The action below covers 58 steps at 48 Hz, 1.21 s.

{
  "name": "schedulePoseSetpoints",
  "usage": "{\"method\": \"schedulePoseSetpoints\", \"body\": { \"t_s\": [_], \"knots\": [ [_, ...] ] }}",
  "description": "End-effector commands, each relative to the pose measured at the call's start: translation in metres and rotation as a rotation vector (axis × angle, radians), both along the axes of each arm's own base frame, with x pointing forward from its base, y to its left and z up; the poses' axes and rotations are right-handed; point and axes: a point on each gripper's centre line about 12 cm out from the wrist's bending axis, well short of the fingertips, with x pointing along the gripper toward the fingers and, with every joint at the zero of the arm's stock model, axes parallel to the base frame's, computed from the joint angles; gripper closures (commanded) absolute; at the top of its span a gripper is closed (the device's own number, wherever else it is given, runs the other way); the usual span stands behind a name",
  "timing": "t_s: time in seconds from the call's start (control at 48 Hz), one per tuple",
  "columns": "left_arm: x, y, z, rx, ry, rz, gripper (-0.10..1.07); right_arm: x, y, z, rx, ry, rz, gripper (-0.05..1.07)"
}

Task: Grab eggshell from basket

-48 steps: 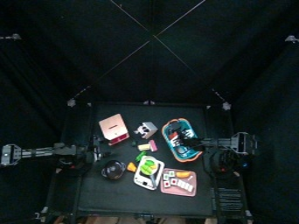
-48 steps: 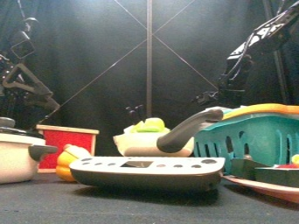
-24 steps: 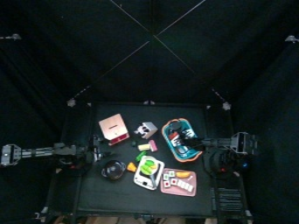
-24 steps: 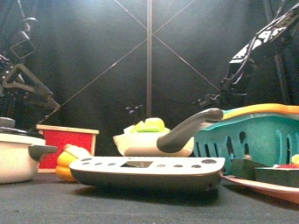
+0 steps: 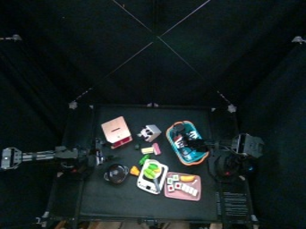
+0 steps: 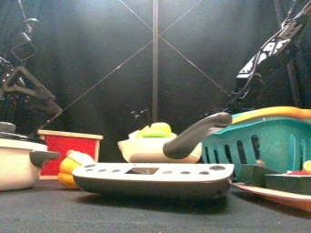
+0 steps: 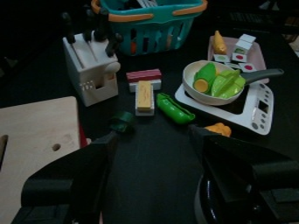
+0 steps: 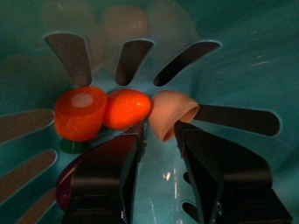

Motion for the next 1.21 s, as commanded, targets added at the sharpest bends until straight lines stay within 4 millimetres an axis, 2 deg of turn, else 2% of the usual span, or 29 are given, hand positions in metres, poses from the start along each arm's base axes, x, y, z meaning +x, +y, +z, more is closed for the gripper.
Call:
{"method": "schedulePoseSetpoints", "body": {
  "t_s": [0.0, 0.208, 0.542, 0.688, 1.188],
  "knots": [
    [0.004, 0.001, 0.007, 0.006, -0.019, 0.000, -0.01, 0.000, -0.005, 0.006, -0.013, -0.017, -0.006, 0.28],
    [0.004, 0.001, 0.008, 0.006, -0.020, 0.000, -0.01, 0.000, -0.005, 0.001, -0.002, -0.019, -0.007, 0.30],
    [0.004, 0.001, 0.007, 0.006, -0.019, 0.000, -0.01, 0.002, -0.007, -0.005, 0.008, -0.009, -0.012, 0.49],
    [0.004, 0.001, 0.007, 0.004, -0.019, 0.000, -0.01, 0.006, -0.004, 0.008, 0.002, -0.050, -0.016, 0.50],
    [0.004, 0.001, 0.008, 0.007, -0.020, -0.001, -0.01, 0.010, 0.031, 0.056, -0.021, -0.147, 0.030, 0.50]
  ]
}}
